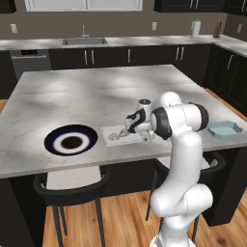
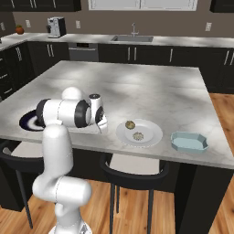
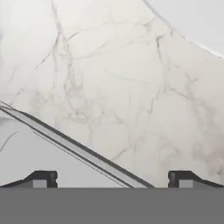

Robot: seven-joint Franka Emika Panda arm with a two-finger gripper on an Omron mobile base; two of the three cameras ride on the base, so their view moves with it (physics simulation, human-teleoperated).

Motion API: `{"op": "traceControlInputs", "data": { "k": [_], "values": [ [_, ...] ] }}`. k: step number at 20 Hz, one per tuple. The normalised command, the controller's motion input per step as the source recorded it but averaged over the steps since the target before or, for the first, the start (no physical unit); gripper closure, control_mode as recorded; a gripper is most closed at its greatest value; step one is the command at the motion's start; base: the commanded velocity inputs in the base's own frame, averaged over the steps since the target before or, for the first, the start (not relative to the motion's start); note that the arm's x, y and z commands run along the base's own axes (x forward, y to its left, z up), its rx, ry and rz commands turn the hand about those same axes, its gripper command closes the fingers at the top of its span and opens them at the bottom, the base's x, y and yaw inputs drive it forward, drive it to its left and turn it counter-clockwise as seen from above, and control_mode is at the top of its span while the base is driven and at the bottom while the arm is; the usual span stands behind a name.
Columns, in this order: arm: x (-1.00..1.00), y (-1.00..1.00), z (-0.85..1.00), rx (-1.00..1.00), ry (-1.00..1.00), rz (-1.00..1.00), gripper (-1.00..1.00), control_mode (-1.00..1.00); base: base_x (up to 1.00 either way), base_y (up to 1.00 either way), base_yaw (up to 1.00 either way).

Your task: Place two dumplings into each of the tupperware containers and then place the containers in the fridge.

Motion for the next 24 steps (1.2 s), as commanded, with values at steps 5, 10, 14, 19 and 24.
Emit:
{"op": "traceControlInputs", "data": {
  "k": [5, 10, 14, 19, 24],
  "values": [
    [-0.06, 0.00, -0.22, 0.00, 0.00, 0.03, -1.00, -1.00, 0.00, 0.00, 0.00],
    [-0.99, -0.09, -0.01, 0.00, -0.13, 0.08, -1.00, -1.00, 0.00, 0.00, 0.00],
    [-0.21, 0.03, -0.01, 0.00, -0.13, 0.05, -1.00, -1.00, 0.00, 0.00, 0.00],
    [0.66, 0.06, -0.01, 0.01, -0.03, 0.06, -1.00, -1.00, 0.00, 0.00, 0.00],
    [0.58, 0.01, -0.17, 0.00, 0.05, 0.04, -1.00, -1.00, 0.00, 0.00, 0.00]
  ]
}}
